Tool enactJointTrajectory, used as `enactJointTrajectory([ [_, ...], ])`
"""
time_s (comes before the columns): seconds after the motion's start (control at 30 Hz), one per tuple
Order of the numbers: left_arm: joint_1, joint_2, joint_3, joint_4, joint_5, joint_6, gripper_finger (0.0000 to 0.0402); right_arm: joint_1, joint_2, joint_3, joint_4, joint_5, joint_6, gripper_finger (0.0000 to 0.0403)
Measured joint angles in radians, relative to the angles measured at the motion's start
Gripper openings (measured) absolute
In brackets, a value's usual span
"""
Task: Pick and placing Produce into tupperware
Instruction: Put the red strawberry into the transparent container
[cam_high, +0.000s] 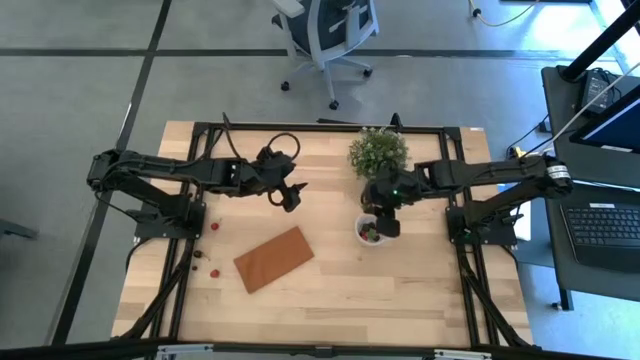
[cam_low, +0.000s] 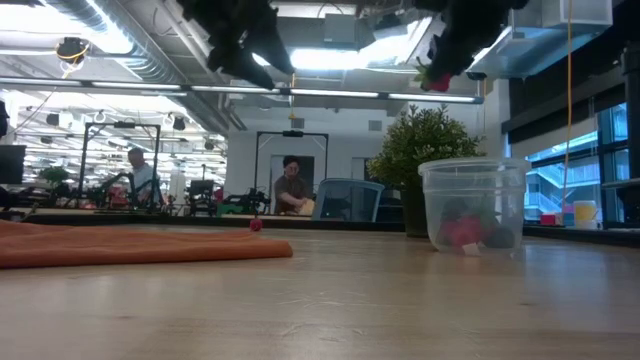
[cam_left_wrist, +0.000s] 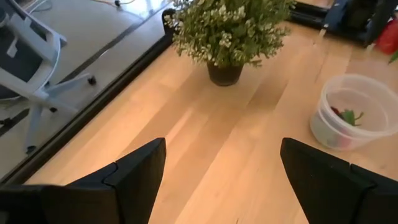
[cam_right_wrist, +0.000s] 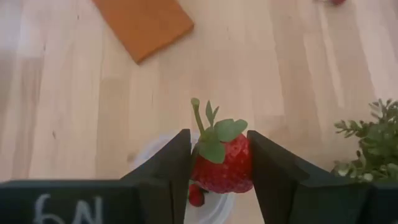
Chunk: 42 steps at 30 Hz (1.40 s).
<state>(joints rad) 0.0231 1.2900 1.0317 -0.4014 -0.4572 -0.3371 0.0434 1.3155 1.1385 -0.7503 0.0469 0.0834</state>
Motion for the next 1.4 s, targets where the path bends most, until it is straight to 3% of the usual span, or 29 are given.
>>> enactJointTrajectory([
  [0.4, -0.009, 0.000, 0.000, -0.018, 0.006, -0.076, 0.0310, 0.052, 0.120, 0.000, -0.031, 0.000, -0.149, 0.0138],
  [0.63, -0.046, 0.000, 0.000, -0.043, 0.006, -0.111, 0.0310, 0.064, 0.123, -0.004, -0.063, 0.001, -0.168, 0.0138],
  [1.07, -0.060, 0.000, 0.000, -0.044, 0.006, -0.151, 0.0310, 0.091, 0.121, -0.203, 0.139, 0.012, -0.168, 0.0138],
  [1.4, -0.060, 0.000, 0.000, -0.044, 0.006, -0.151, 0.0310, 0.071, 0.121, -0.290, 0.183, 0.012, -0.113, 0.0175],
])
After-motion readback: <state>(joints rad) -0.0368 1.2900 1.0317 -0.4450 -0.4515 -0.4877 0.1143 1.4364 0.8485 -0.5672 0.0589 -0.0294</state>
